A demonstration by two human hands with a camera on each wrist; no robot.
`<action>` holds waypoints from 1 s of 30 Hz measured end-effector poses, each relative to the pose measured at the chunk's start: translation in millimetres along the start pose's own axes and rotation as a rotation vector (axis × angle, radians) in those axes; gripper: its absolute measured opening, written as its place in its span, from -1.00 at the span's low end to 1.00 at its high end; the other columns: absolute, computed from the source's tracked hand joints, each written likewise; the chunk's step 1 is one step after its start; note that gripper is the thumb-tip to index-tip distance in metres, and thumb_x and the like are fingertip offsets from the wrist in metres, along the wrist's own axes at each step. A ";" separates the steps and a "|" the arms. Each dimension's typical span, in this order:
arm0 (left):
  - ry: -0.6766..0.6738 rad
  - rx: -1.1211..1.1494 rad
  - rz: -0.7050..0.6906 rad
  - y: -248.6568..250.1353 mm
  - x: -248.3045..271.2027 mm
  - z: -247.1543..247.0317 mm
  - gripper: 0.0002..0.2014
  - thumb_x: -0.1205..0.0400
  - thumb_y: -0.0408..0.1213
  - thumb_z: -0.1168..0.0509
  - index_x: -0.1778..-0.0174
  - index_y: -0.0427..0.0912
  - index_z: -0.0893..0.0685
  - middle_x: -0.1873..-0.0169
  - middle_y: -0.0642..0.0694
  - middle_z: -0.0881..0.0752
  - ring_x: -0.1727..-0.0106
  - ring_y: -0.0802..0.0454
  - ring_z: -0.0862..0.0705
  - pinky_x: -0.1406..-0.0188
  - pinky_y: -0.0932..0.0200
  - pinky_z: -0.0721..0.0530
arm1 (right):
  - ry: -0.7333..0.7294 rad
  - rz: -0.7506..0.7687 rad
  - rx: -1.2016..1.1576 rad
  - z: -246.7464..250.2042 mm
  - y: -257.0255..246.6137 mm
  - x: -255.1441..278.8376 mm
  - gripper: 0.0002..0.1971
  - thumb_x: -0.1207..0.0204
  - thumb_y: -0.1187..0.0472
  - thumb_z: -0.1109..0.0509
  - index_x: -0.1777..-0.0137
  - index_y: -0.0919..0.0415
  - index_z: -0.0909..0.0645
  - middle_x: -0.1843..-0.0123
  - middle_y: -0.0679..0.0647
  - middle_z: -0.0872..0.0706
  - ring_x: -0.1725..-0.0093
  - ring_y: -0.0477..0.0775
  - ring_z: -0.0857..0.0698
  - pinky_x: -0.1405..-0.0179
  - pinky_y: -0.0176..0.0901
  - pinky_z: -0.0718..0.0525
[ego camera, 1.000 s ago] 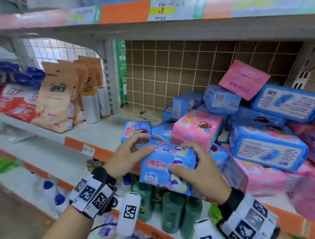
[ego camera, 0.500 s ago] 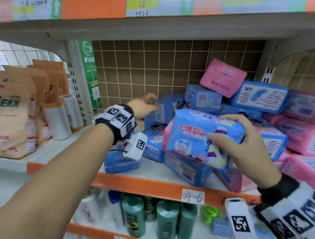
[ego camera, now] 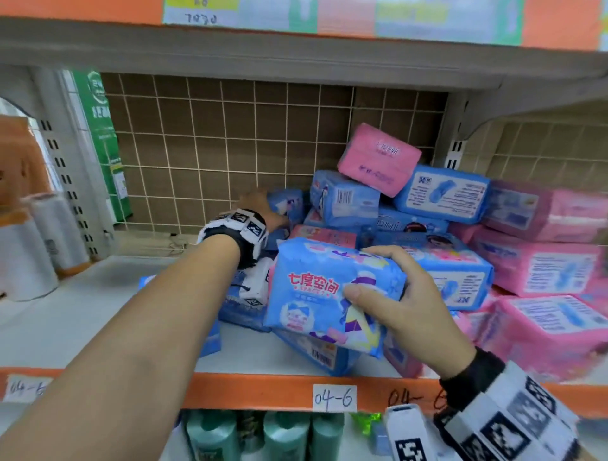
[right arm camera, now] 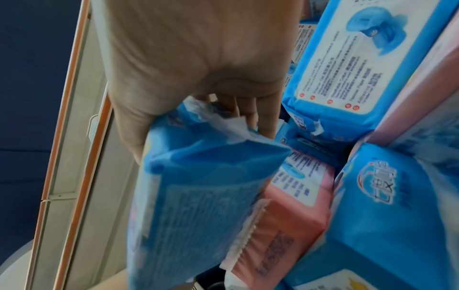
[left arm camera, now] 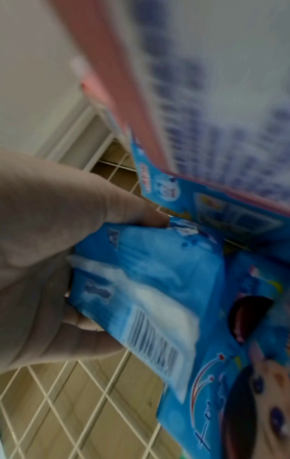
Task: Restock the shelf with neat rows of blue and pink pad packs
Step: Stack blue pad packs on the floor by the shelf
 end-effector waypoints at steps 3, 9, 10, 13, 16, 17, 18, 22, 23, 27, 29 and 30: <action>0.015 0.253 0.078 -13.9 17.3 25.7 -0.05 -0.04 0.16 -0.49 -0.35 -0.18 -0.46 -0.18 -0.19 -0.67 -0.11 -0.19 -0.68 -0.13 -0.05 -0.67 | 0.017 -0.004 -0.082 0.5 3.5 -3.3 -0.52 -0.03 0.06 -0.55 0.03 0.13 -0.55 0.16 0.04 -0.82 0.21 0.07 -0.81 0.33 -0.21 -0.73; 0.232 0.783 0.196 -44.5 99.0 75.6 -0.66 -0.35 -0.14 -0.54 0.02 -0.13 -0.65 0.31 -0.01 -0.73 0.47 0.16 -0.72 0.56 0.29 -0.63 | 0.083 0.071 -0.144 -4.2 6.5 1.3 -0.63 -0.06 0.00 -0.56 0.12 0.00 -0.58 0.20 0.00 -0.81 0.22 0.02 -0.80 0.28 -0.14 -0.76; 0.255 0.851 0.200 -48.4 119.4 79.0 -0.72 -0.40 -0.17 -0.50 0.05 -0.15 -0.64 0.34 -0.03 -0.72 0.53 0.18 -0.69 0.62 0.30 -0.61 | 0.091 0.084 -0.145 -6.6 6.3 3.4 -0.64 -0.08 -0.01 -0.61 0.14 -0.04 -0.59 0.19 -0.02 -0.81 0.21 0.02 -0.80 0.25 -0.11 -0.76; 0.328 1.029 0.220 -60.8 184.4 80.0 -0.83 -0.49 -0.20 -0.39 0.09 -0.06 -0.53 0.30 -0.04 -0.68 0.52 0.17 -0.68 0.60 0.23 -0.63 | 0.181 0.134 -0.164 -10.5 7.9 8.7 -0.68 -0.17 0.05 -0.58 0.11 -0.01 -0.56 0.26 -0.12 -0.77 0.27 -0.13 -0.75 0.26 -0.27 -0.71; 0.367 1.202 0.283 -72.0 240.3 61.2 -0.71 -0.42 -0.10 -0.32 -0.03 -0.06 -0.54 0.22 -0.05 -0.71 0.41 0.12 -0.72 0.45 0.18 -0.65 | 0.278 0.144 -0.197 -21.8 12.9 14.5 -0.64 -0.22 0.05 -0.60 0.09 -0.02 -0.49 0.20 -0.08 -0.71 0.28 -0.22 -0.70 0.25 -0.40 -0.66; 0.361 1.270 0.305 -74.8 254.6 52.7 -0.69 -0.46 -0.10 -0.29 -0.10 -0.09 -0.55 0.17 -0.08 -0.72 0.37 0.09 -0.73 0.41 0.18 -0.66 | 0.284 0.139 -0.206 -28.8 15.1 17.3 -0.65 -0.27 0.09 -0.60 0.09 -0.04 -0.47 0.17 -0.05 -0.70 0.28 -0.24 -0.69 0.25 -0.42 -0.65; 0.348 1.337 0.321 -76.8 266.7 44.7 -0.66 -0.49 -0.12 -0.27 -0.16 -0.12 -0.55 0.13 -0.12 -0.73 0.33 0.06 -0.73 0.39 0.18 -0.65 | 0.279 0.129 -0.223 -36.0 17.0 20.5 -0.70 -0.33 0.15 -0.55 0.09 -0.04 -0.46 0.15 -0.02 -0.68 0.28 -0.26 -0.68 0.25 -0.43 -0.64; 0.186 1.396 0.287 -82.9 297.6 28.8 -0.40 -0.25 -0.21 -0.37 -0.26 -0.23 -0.52 0.09 -0.13 -0.77 0.24 0.02 -0.76 0.34 0.19 -0.67 | 0.210 0.123 -0.250 -49.2 20.8 31.9 -0.65 -0.31 0.13 -0.58 0.07 -0.01 -0.44 0.16 -0.03 -0.66 0.28 -0.26 -0.68 0.26 -0.43 -0.62; 0.119 1.359 0.268 -82.8 303.6 25.0 -0.33 -0.20 -0.22 -0.40 -0.28 -0.24 -0.51 0.12 -0.10 -0.79 0.26 0.01 -0.74 0.31 0.18 -0.65 | 0.178 0.110 -0.243 -50.4 21.2 33.9 -0.62 -0.26 0.06 -0.58 0.06 -0.01 -0.44 0.14 -0.01 -0.68 0.23 -0.19 -0.70 0.21 -0.36 -0.65; 0.027 1.259 0.247 -78.7 322.5 9.2 -0.18 -0.05 -0.13 -0.47 -0.31 -0.09 -0.48 0.10 0.03 -0.82 0.18 0.05 -0.78 0.36 0.14 -0.71 | 0.091 0.043 -0.286 -51.2 25.7 42.5 -0.66 -0.22 0.03 -0.48 0.07 -0.03 -0.42 0.20 -0.14 -0.74 0.18 -0.08 -0.74 0.17 -0.21 -0.70; 0.076 1.274 0.246 -74.6 326.9 4.4 -0.16 -0.02 -0.14 -0.55 -0.29 0.00 -0.48 0.05 0.04 -0.81 0.13 0.07 -0.80 0.36 0.16 -0.74 | 0.037 0.036 -0.292 -48.9 27.1 49.3 -0.62 -0.22 0.04 -0.55 0.09 -0.03 -0.41 0.23 -0.16 -0.75 0.21 -0.12 -0.74 0.22 -0.28 -0.70; 0.113 1.315 0.273 -72.9 330.0 1.2 -0.10 0.05 -0.12 -0.63 -0.28 -0.02 -0.51 0.06 0.02 -0.82 0.14 0.07 -0.80 0.37 0.16 -0.74 | 0.007 0.031 -0.289 -47.3 28.9 54.3 -0.59 -0.23 0.02 -0.59 0.08 -0.05 -0.41 0.19 -0.14 -0.75 0.19 -0.10 -0.75 0.20 -0.28 -0.70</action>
Point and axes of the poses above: each hand's wrist, its own x-axis away from the middle knuckle, its own z-axis out of the back of the hand, y = z × x, the point moved 6 cm from there along -x, towards the middle knuckle
